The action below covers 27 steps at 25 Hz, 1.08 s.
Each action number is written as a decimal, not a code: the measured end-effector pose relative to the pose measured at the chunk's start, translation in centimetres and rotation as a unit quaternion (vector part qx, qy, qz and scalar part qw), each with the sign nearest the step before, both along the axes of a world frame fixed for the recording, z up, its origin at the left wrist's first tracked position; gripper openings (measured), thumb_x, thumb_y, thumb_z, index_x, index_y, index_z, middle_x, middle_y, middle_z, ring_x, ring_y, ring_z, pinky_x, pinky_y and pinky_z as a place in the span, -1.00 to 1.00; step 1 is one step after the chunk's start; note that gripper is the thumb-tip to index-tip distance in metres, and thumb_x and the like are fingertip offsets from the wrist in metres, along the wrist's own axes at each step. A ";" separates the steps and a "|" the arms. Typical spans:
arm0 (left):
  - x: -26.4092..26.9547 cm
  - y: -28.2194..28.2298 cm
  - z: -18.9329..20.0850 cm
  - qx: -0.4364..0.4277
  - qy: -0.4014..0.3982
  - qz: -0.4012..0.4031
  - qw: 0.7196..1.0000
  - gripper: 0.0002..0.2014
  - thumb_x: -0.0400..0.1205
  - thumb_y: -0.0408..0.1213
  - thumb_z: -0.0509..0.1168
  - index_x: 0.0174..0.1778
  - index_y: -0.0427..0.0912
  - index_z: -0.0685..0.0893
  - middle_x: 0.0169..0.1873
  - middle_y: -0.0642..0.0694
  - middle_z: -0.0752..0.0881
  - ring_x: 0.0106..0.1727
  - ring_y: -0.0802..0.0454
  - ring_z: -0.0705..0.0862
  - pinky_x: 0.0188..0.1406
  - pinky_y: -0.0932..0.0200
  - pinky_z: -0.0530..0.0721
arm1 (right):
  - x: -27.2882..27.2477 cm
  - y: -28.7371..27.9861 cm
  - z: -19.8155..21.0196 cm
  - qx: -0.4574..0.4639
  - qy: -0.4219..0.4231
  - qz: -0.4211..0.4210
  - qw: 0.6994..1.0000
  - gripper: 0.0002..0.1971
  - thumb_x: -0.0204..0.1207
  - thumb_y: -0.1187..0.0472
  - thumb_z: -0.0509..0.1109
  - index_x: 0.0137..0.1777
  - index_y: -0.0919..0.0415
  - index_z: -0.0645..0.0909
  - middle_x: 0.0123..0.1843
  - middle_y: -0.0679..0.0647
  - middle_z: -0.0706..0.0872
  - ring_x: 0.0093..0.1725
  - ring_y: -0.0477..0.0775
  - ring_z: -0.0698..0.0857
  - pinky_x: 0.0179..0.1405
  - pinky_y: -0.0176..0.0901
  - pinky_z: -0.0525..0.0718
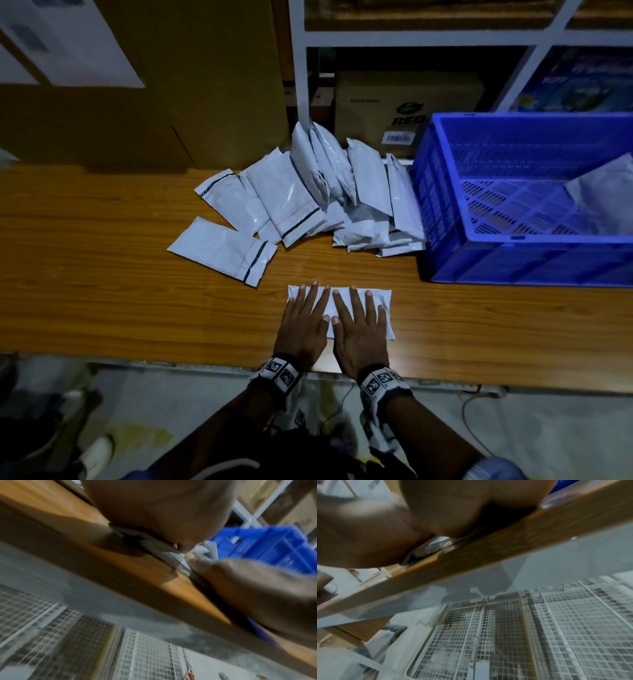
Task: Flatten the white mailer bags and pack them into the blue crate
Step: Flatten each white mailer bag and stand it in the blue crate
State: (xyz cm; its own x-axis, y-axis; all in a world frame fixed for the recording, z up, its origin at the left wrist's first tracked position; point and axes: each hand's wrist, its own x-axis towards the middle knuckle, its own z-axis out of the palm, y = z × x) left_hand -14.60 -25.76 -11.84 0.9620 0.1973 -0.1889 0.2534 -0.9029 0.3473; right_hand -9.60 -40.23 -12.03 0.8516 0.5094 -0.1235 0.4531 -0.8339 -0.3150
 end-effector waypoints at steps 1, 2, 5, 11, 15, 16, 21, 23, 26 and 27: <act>-0.1 -0.1 0.2 0.016 -0.009 0.001 1.000 -0.40 0.77 0.05 -0.25 0.78 0.07 -0.09 0.77 0.02 -0.17 0.76 0.00 -0.27 0.73 -0.17 -0.11 | 0.1 0.0 0.0 -0.002 -0.001 0.000 1.000 -0.45 0.75 -0.11 -0.16 0.73 -0.24 -0.14 0.78 -0.04 -0.19 0.74 0.12 -0.25 0.69 0.23 -0.15; -0.4 -0.4 0.3 0.038 -0.018 0.001 0.999 -0.39 0.78 0.06 -0.20 0.78 0.02 -0.03 0.77 -0.02 -0.11 0.77 -0.03 -0.21 0.73 -0.19 -0.08 | 0.1 0.2 0.1 -0.006 0.001 0.001 1.000 -0.44 0.75 -0.09 -0.12 0.73 -0.22 -0.12 0.78 -0.02 -0.17 0.74 0.14 -0.22 0.68 0.23 -0.15; -1.0 -1.6 -0.2 0.066 -0.029 -0.005 0.997 -0.40 0.79 0.00 -0.08 0.78 -0.03 0.02 0.77 -0.07 -0.05 0.78 -0.10 -0.14 0.71 -0.22 -0.01 | 0.6 0.3 0.0 -0.022 0.025 0.018 0.999 -0.40 0.71 -0.05 -0.09 0.74 -0.19 -0.13 0.78 0.01 -0.19 0.74 0.19 -0.23 0.67 0.24 -0.22; -0.7 -1.5 -0.7 0.042 0.007 0.013 0.999 -0.40 0.83 0.02 -0.14 0.76 0.11 -0.24 0.73 0.07 -0.35 0.72 0.01 -0.42 0.73 -0.11 -0.23 | 2.6 -1.3 1.8 -0.010 0.035 0.051 0.998 -0.43 0.73 -0.08 -0.12 0.74 -0.16 -0.09 0.75 -0.01 -0.28 0.72 0.21 -0.31 0.68 0.25 -0.22; -1.1 -1.8 -0.6 0.033 0.002 0.021 0.999 -0.39 0.82 0.00 -0.10 0.77 0.10 -0.21 0.75 0.07 -0.28 0.73 0.03 -0.37 0.73 -0.11 -0.20 | 1.4 -1.1 1.5 0.011 0.023 0.047 0.999 -0.45 0.76 -0.11 -0.16 0.73 -0.23 -0.19 0.75 -0.01 -0.31 0.72 0.17 -0.33 0.68 0.24 -0.24; -1.3 -1.8 -0.7 0.036 0.002 0.018 0.999 -0.38 0.82 0.00 -0.10 0.77 0.09 -0.20 0.75 0.07 -0.27 0.73 0.03 -0.38 0.74 -0.11 -0.19 | 1.0 -1.1 0.9 0.009 0.019 0.045 0.999 -0.45 0.76 -0.12 -0.18 0.73 -0.23 -0.19 0.76 -0.02 -0.30 0.73 0.14 -0.33 0.69 0.25 -0.22; -1.1 -1.0 -0.2 0.020 0.004 0.006 1.000 -0.40 0.79 0.15 -0.25 0.78 0.11 -0.09 0.76 0.08 -0.19 0.75 0.05 -0.29 0.74 -0.10 -0.11 | 1.0 -1.1 0.2 -0.008 0.014 0.037 0.999 -0.44 0.74 -0.14 -0.23 0.73 -0.22 -0.16 0.77 -0.02 -0.23 0.73 0.11 -0.31 0.70 0.23 -0.18; -0.4 -0.8 0.3 0.042 -0.014 0.008 0.999 -0.37 0.76 0.19 -0.35 0.78 0.11 -0.01 0.76 0.06 -0.13 0.76 0.01 -0.23 0.73 -0.10 -0.13 | 1.4 -1.0 0.2 -0.007 0.020 0.042 0.999 -0.44 0.73 -0.15 -0.25 0.73 -0.22 -0.18 0.77 -0.02 -0.24 0.73 0.11 -0.32 0.70 0.21 -0.22; 0.2 -1.4 0.3 0.056 -0.020 0.002 0.998 -0.37 0.77 0.13 -0.43 0.78 0.06 -0.05 0.77 0.00 -0.14 0.76 -0.04 -0.26 0.73 -0.20 -0.13 | 1.6 -1.2 0.4 -0.003 0.048 0.052 0.997 -0.45 0.74 -0.16 -0.26 0.72 -0.24 -0.23 0.76 -0.02 -0.30 0.72 0.13 -0.34 0.69 0.19 -0.29; 0.2 -1.5 0.0 0.049 -0.016 0.004 0.999 -0.35 0.75 0.15 -0.48 0.78 0.07 -0.06 0.77 0.00 -0.14 0.76 -0.04 -0.26 0.74 -0.21 -0.12 | 1.7 -1.3 0.6 -0.005 0.056 0.057 0.997 -0.45 0.74 -0.17 -0.27 0.72 -0.25 -0.25 0.75 -0.03 -0.32 0.72 0.13 -0.36 0.68 0.19 -0.31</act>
